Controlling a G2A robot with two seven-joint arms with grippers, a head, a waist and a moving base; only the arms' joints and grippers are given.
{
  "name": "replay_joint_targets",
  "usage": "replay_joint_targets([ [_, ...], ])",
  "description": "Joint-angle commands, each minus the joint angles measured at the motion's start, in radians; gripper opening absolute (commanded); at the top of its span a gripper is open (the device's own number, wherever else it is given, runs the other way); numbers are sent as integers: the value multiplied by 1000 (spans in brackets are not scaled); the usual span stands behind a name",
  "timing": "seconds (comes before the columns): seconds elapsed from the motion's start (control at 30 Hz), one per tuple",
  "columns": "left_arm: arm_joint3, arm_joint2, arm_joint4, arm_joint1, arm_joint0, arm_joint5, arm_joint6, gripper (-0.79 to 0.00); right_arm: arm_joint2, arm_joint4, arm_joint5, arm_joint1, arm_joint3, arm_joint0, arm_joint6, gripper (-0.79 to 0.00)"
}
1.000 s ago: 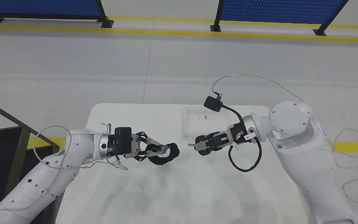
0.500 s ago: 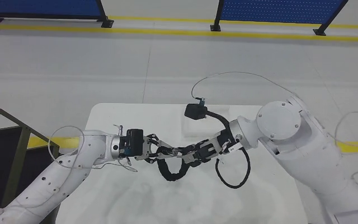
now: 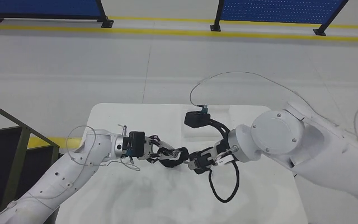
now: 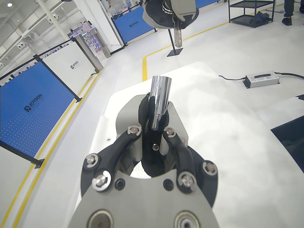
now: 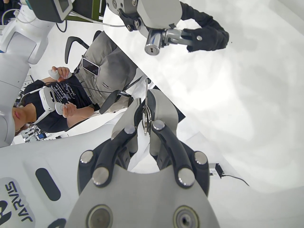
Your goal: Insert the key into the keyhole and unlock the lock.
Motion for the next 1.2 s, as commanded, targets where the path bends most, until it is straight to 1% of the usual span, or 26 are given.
replay_joint_targets([
  [0.0,15,7,13,-7,-6,-3,24,-785,-65,46,28,17,-13,74,-27,-785],
  [0.1,25,18,27,-20,-20,-19,30,-785,-159,105,77,36,-35,179,-77,-785],
  [0.2,32,27,22,-34,-31,-37,15,-785,-249,155,128,46,-49,277,-128,-785],
  [0.3,43,34,6,-48,-41,-62,-2,-785,-327,198,165,46,-59,367,-165,-785],
  [0.37,51,37,-4,-57,-47,-73,-12,-785,-370,215,172,41,-63,419,-171,-785],
  [0.4,54,39,-10,-61,-50,-82,-17,-785,-371,220,172,38,-64,435,-172,-785],
  [0.57,65,52,-23,-84,-61,-102,-30,-785,-371,190,165,20,-53,435,-164,-785],
  [0.67,78,55,-54,-94,-59,-103,-29,-785,-371,183,164,18,-49,434,-164,-785],
  [1.07,78,55,-54,-94,-59,-103,-29,-785,-371,183,164,18,-49,434,-164,-785],
  [1.1,76,54,-64,-94,-47,-94,-48,-785,-370,180,159,18,-49,431,-171,-785],
  [1.17,76,48,-92,-96,-36,-110,-89,-785,-371,144,136,19,-57,413,-195,-785],
])
